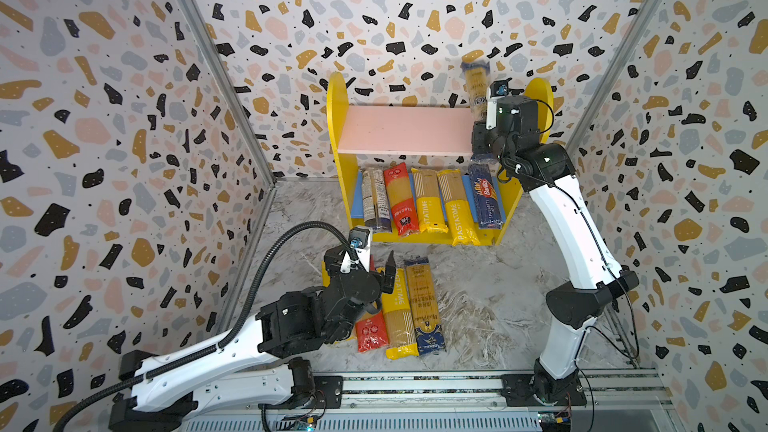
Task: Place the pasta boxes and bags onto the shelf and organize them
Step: 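Lower the onko bag onto the pink shelf top beside the red bag, open right gripper, then withdraw the right gripper from the shelf down to the table bags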
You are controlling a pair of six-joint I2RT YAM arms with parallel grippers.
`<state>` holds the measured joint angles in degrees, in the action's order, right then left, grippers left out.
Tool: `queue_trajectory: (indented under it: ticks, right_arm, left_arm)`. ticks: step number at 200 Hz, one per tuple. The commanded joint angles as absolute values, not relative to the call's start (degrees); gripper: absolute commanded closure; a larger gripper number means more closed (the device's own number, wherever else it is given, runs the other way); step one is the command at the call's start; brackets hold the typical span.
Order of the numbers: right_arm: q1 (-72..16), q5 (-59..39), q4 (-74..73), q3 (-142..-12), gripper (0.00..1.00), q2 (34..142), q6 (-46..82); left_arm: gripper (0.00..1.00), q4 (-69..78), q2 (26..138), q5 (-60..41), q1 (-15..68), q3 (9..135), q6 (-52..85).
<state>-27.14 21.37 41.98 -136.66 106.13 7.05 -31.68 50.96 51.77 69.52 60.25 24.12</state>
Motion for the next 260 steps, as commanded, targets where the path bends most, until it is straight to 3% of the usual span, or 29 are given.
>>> queue_trajectory:
  ticks: [1, 67, 104, 154, 181, 260]
  right_arm:
    - [-26.8, 22.1, 40.9, -136.2, 0.51, 104.2, 8.3]
    - [-26.8, 22.3, 41.3, -134.6, 0.51, 103.2, 9.2]
    - [-27.5, 20.2, 36.2, -129.3, 0.49, 97.5, 8.9]
    - [-28.1, 16.9, 32.7, -124.6, 0.29, 90.3, 9.0]
    - [-29.0, 14.1, 31.4, -118.4, 0.26, 84.8, 11.3]
    - [-49.4, 24.0, 30.7, -88.8, 0.24, 65.3, 19.0]
  left_arm:
    - [0.01, -30.7, 49.8, 53.5, 69.8, 60.7, 23.5]
    - [0.01, -31.9, 48.0, 53.8, 69.7, 59.9, 24.8]
    - [0.01, -32.5, 47.0, 54.6, 69.7, 59.4, 25.2]
    - [0.0, -32.4, 46.6, 55.3, 69.8, 58.3, 26.1]
    - [0.01, -32.3, 46.1, 55.1, 69.7, 57.6, 26.9]
    - [0.0, -37.8, 43.0, 54.5, 69.7, 55.3, 33.8]
